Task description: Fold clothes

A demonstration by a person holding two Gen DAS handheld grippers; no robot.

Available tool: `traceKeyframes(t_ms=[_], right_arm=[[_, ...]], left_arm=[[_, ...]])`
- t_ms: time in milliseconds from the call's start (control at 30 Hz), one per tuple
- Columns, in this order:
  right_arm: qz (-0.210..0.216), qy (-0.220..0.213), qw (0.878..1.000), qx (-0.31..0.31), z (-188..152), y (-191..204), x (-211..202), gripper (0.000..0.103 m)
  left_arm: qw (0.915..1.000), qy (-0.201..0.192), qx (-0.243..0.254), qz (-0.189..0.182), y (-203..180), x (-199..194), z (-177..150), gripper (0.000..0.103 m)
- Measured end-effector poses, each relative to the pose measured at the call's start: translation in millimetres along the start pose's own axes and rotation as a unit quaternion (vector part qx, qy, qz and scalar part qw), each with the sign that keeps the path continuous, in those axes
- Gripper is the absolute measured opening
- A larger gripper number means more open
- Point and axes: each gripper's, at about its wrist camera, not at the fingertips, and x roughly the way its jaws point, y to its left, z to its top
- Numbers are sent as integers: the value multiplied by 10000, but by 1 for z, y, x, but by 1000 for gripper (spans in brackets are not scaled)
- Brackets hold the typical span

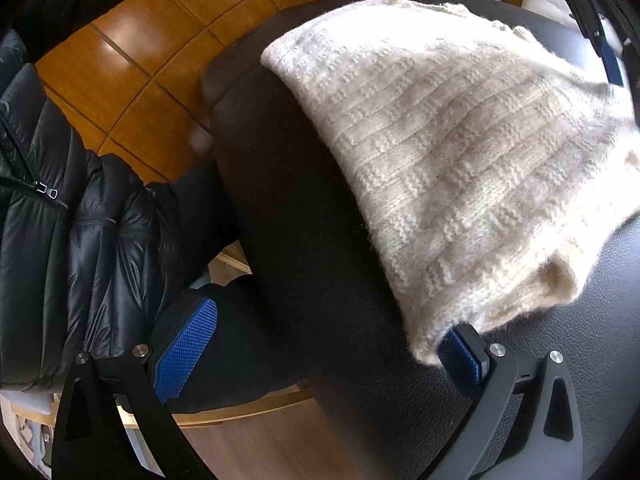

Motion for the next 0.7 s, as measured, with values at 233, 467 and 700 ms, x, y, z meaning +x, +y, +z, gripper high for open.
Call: traceKeyframes(t_ms=[233,467,700], right_arm=[[-188,-102,9997,75,11,6,13,103],[-144,-116,9998,73,-25,12,4,103],[39,-149,9994,312,-11,9,10,103]], left_arm=[[9850,-1693,-260,-218,-3,-67,-51,6],[9594,-2770,-418,-328,-8,-96,-54,6],[9777,-1965,-685,268,5,-32,-14,10]])
